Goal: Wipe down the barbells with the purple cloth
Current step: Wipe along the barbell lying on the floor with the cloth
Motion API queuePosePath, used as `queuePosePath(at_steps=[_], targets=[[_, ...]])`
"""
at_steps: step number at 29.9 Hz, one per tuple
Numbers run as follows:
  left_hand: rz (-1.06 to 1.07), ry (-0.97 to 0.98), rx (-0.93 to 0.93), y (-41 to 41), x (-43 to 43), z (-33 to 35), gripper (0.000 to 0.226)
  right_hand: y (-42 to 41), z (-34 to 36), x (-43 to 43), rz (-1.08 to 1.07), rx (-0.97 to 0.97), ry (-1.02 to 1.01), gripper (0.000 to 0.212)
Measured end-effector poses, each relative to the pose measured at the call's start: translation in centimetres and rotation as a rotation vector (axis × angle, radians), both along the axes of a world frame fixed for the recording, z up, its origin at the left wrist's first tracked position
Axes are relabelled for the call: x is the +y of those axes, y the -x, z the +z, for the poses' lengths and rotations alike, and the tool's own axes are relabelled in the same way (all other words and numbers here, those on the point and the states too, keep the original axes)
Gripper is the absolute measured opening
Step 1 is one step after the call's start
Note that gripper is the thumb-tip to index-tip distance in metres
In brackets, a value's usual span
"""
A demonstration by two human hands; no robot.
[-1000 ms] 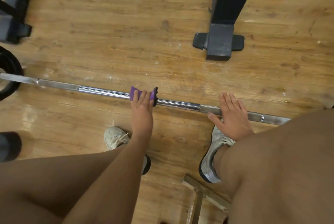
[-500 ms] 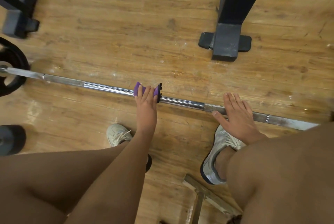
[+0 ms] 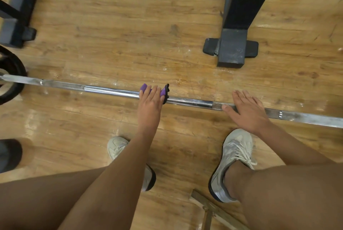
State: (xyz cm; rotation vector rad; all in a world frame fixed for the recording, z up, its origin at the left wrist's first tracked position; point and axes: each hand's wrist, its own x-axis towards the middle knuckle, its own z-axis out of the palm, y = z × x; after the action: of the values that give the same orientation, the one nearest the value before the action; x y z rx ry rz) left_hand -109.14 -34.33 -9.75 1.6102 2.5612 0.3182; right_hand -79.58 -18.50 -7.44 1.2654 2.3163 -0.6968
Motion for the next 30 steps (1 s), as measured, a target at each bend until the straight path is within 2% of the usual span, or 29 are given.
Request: queuePosePath(at_steps=[5,16,23,27,30], targets=[[-0.038,-0.003,-0.012,0.5,0.3,0.0,0.041,0.7,0.2,2.1,-0.014,0.002,0.036,0.09],[0.003,0.057,-0.057,1.6,4.3,-1.1,0.046,2.1,0.0,5.5,-0.013,-0.036,0.037,0.085],[0.031,-0.074,-0.155,0.7,3.9,-1.5,0.043,2.6,0.2,6.6,-0.013,-0.02,0.038,0.087],[0.01,-0.051,-0.145,1.3,5.7,-1.3,0.048,2.7,0.0,7.2,-0.004,-0.021,0.02,0.086],[0.014,-0.075,-0.143,1.2,6.5,-1.4,0.043,2.8,0.0,7.5,0.006,-0.024,-0.006,0.082]])
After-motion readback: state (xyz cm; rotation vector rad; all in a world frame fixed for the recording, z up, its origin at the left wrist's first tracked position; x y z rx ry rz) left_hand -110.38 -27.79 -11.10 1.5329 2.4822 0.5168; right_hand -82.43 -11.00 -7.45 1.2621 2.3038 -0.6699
